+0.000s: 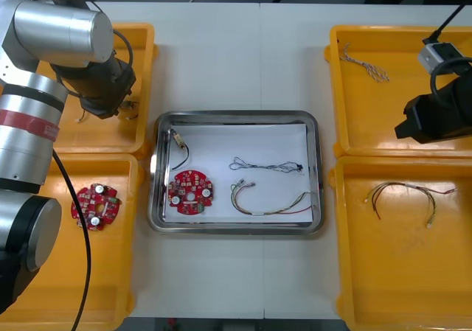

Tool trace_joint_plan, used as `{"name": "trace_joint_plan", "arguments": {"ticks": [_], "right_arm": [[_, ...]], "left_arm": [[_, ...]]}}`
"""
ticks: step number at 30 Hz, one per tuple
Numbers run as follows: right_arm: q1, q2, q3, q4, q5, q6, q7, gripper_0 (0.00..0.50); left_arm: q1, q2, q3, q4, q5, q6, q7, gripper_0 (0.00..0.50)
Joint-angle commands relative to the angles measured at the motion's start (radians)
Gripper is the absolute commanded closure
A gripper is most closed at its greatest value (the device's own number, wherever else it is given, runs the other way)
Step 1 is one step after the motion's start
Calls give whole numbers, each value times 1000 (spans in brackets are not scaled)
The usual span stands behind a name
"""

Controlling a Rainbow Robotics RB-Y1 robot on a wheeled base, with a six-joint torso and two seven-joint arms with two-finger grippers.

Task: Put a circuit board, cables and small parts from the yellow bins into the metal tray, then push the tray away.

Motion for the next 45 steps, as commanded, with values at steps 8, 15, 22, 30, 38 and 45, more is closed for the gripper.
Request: {"name": "trace_joint_plan", "arguments": {"ticks": [8, 15, 22, 30, 38, 45], "right_arm": [[161, -56, -154, -47, -6, 3, -38, 0], [219, -66, -157, -51, 51, 3, -61, 0], [247, -67, -157, -51, 68, 3, -78, 0], [259, -67, -157, -51, 71, 3, -90, 0], [262, -66, -157, -51, 59, 3, -98, 0], [262, -66, -157, -51, 43, 3, -98, 0]], "left_arm": [[-49, -14, 25, 7, 0, -10, -11, 18], [-49, -14, 22, 18, 20, -10, -10, 18], [-49, -14, 13, 44, 26, -10, -11, 17], [-49, -14, -1, 59, 32, -10, -10, 407], [-49, -14, -1, 58, 35, -4, -16, 500], [-49, 12, -1, -10, 34, 71, -46, 500]]}}
